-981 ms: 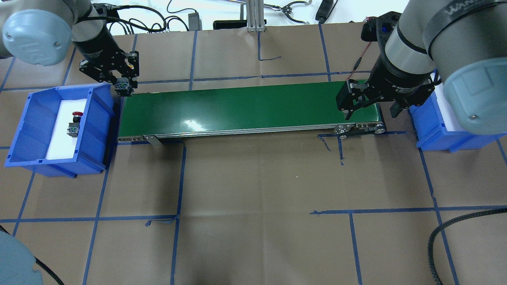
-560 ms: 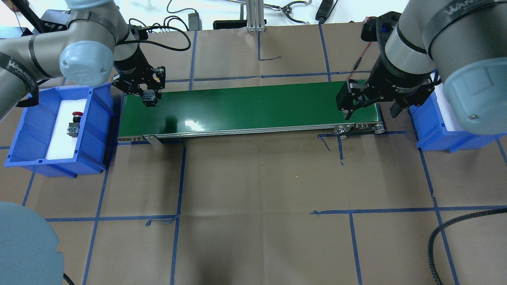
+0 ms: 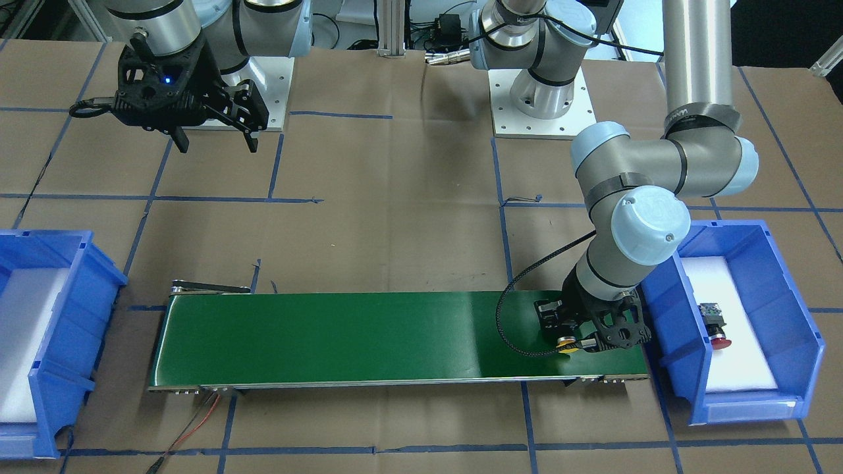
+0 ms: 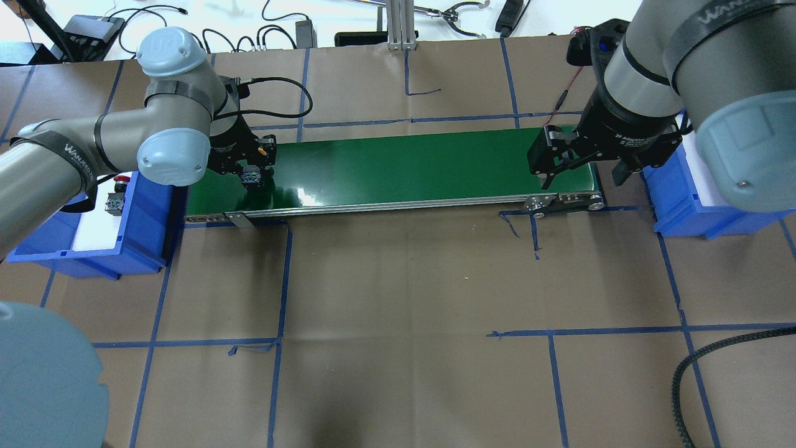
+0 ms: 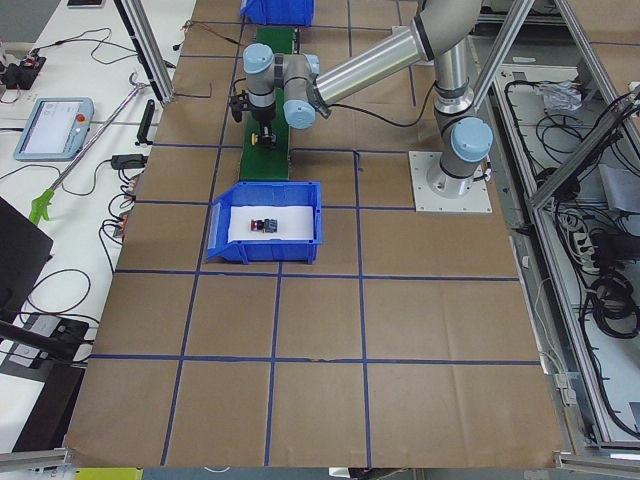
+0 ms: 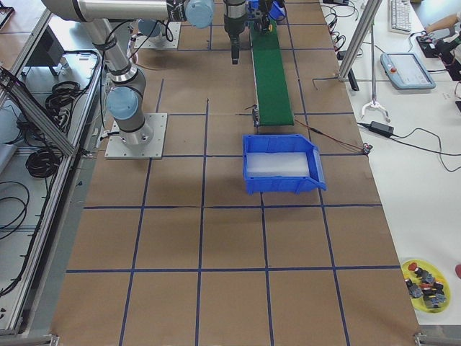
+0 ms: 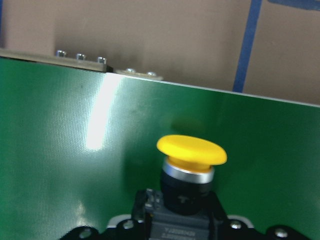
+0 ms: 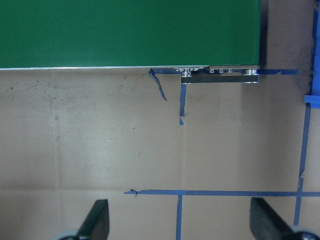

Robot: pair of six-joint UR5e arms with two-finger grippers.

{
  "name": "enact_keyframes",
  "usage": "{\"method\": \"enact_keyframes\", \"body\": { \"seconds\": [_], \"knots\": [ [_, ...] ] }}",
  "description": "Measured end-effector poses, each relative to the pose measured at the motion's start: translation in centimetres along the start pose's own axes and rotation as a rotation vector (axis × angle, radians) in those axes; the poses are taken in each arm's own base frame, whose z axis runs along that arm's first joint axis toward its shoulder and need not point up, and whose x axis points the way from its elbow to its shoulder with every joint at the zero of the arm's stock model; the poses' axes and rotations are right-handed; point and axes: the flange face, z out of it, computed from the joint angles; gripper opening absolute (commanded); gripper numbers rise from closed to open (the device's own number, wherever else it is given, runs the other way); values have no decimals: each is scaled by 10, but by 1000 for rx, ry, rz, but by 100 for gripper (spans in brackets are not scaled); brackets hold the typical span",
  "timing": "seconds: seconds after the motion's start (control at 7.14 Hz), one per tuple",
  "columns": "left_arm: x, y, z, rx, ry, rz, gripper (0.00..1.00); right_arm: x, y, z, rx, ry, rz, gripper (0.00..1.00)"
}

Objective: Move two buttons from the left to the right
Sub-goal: 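Lift the yellow button and carry it onto the green conveyor, then open the left gripper to release the yellow button on the belt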

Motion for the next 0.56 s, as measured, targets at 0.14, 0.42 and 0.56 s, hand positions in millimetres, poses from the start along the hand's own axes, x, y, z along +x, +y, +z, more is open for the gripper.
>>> {"method": "enact_keyframes", "body": {
  "seconds": [0.14,0.42,0.56],
  "knots": [
    [0,1,-2,5,5,-1,100,0,0,0,0,0,0,100],
    [-1,-5,-27,39,10,-4,100,0,0,0,-1,0,1,100],
    [-2,-7,-51,54,12,-4,100,0,0,0,-1,0,1,100]
  ]
}}
